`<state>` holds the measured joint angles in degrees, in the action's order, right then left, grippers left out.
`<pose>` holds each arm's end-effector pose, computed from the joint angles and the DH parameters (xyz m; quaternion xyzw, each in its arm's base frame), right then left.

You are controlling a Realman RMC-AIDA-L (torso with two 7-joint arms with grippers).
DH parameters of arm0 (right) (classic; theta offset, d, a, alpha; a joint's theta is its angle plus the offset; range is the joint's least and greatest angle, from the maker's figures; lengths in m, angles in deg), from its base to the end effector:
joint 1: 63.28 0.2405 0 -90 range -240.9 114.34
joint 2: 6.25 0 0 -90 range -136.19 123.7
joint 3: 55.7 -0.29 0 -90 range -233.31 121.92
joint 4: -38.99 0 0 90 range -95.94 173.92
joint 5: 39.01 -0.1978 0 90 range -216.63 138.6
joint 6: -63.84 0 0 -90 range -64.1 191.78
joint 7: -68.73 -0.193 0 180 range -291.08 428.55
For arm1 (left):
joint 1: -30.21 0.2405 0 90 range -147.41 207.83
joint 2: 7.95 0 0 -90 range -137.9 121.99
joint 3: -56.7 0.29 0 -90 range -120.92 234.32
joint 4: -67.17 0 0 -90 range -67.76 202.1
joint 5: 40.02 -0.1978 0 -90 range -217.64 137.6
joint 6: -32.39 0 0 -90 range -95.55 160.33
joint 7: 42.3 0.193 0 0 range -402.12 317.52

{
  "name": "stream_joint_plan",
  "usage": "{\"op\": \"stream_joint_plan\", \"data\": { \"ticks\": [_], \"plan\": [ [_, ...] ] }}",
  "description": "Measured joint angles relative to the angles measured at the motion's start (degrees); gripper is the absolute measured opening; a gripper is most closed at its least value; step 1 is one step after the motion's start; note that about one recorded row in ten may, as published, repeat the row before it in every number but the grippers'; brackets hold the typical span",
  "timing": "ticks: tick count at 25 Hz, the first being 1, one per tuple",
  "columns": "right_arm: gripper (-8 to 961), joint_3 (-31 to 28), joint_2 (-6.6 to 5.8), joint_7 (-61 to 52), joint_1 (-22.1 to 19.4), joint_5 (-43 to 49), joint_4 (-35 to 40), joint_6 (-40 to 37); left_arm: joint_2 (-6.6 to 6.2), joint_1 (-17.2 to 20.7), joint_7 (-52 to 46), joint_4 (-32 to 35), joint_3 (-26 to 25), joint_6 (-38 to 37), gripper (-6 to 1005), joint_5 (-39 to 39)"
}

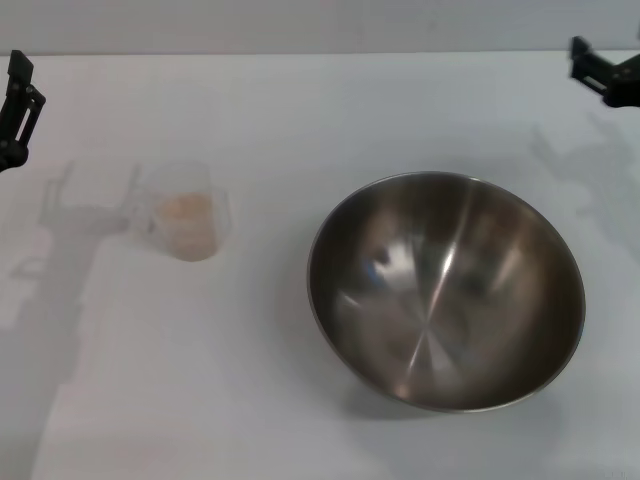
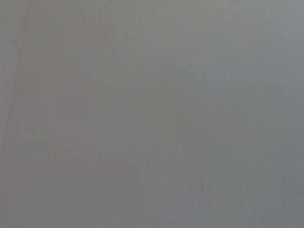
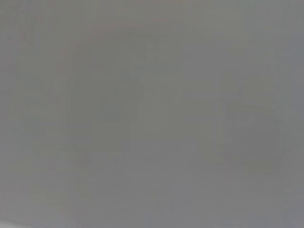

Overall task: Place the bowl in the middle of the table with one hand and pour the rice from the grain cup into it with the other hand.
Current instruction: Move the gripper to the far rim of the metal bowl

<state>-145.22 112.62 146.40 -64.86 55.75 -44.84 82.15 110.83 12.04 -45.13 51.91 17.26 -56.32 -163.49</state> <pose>0.2738 0.3704 0.0226 -0.7775 0.2588 0.1909 0.5405 -0.3027 0.3344 0.0046 -0.6358 -0.1264 -0.4091 0.6423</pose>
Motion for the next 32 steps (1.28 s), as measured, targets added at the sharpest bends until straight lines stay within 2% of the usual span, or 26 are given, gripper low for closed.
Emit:
{"op": "stream_joint_plan", "data": {
  "ticks": [1,4,5,6,9,10,11,14,15,17,19,20,23,24,25,26,30,32],
  "plan": [
    [774,0.0,0.0,0.0,0.0,0.0,0.0,0.0,0.0,0.0,0.0,0.0,0.0,0.0,825,0.0],
    [773,-5.71,-0.04,-6.37,2.53,6.59,-0.02,11.38,0.11,-0.1,0.02,-0.01,0.12,0.12,824,0.01],
    [773,-9.51,-0.03,-9.48,4.33,9.89,-0.21,18.24,0.12,-0.15,0.02,-0.02,0.13,0.18,824,0.06],
    [772,-9.51,-0.03,-9.48,4.33,9.89,-0.21,18.24,0.12,-0.15,0.02,-0.02,0.13,0.18,824,0.06],
    [771,-14.84,-0.11,-12.4,6.89,11.56,-0.26,28.45,0.13,-0.2,0.02,-0.07,0.07,0.2,823,0.17],
    [770,-18.41,-0.6,-15.08,9.0,12.55,-0.34,36.07,0.14,-0.2,0.02,-0.15,-0.05,0.21,823,0.21],
    [770,-18.41,-0.6,-15.08,9.0,12.55,-0.34,36.07,0.14,-0.2,0.02,-0.15,-0.05,0.21,823,0.21],
    [769,-23.33,-1.51,-21.23,13.04,16.43,-0.45,46.77,0.13,-0.21,0.05,-0.27,-0.11,0.22,822,0.23],
    [768,-26.36,-2.01,-24.97,15.86,19.25,-0.61,53.51,0.13,-0.28,0.08,-0.28,-0.14,0.22,822,0.25],
    [767,-27.26,-2.22,-26.39,16.96,20.48,-0.83,56.38,0.14,-0.41,0.08,-0.29,-0.16,0.21,822,0.28],
    [767,-29.72,-4.17,-33.81,22.73,26.64,-1.31,67.09,0.14,-0.74,0.18,-0.45,-0.2,0.21,821,0.33],
    [766,-29.72,-4.17,-33.81,22.73,26.64,-1.31,67.09,0.14,-0.74,0.18,-0.45,-0.2,0.21,821,0.33],
    [765,-30.01,-5.51,-37.73,26.84,31.29,0.14,71.7,0.13,-0.79,0.18,-0.47,-0.22,0.21,820,0.33],
    [764,-30.01,-5.51,-37.73,26.84,31.29,0.14,71.7,0.13,-0.79,0.18,-0.47,-0.22,0.21,820,0.33],
    [764,-30.04,-6.19,-39.37,29.17,34.24,1.69,73.6,0.13,-0.79,0.18,-0.47,-0.22,0.21,820,0.33],
    [764,-30.04,-6.19,-39.37,29.17,34.24,1.69,73.6,0.16,-1.13,0.3,-0.48,-0.27,0.21,820,0.34],
    [762,-29.92,-7.31,-40.65,34.03,37.99,6.94,76.32,0.21,-1.41,0.32,-0.52,-0.34,0.21,819,0.33],
    [761,-29.78,-7.43,-40.65,34.63,38.19,7.83,76.46,0.22,-1.5,0.26,-0.65,-0.38,0.21,818,0.33]
  ]
}}
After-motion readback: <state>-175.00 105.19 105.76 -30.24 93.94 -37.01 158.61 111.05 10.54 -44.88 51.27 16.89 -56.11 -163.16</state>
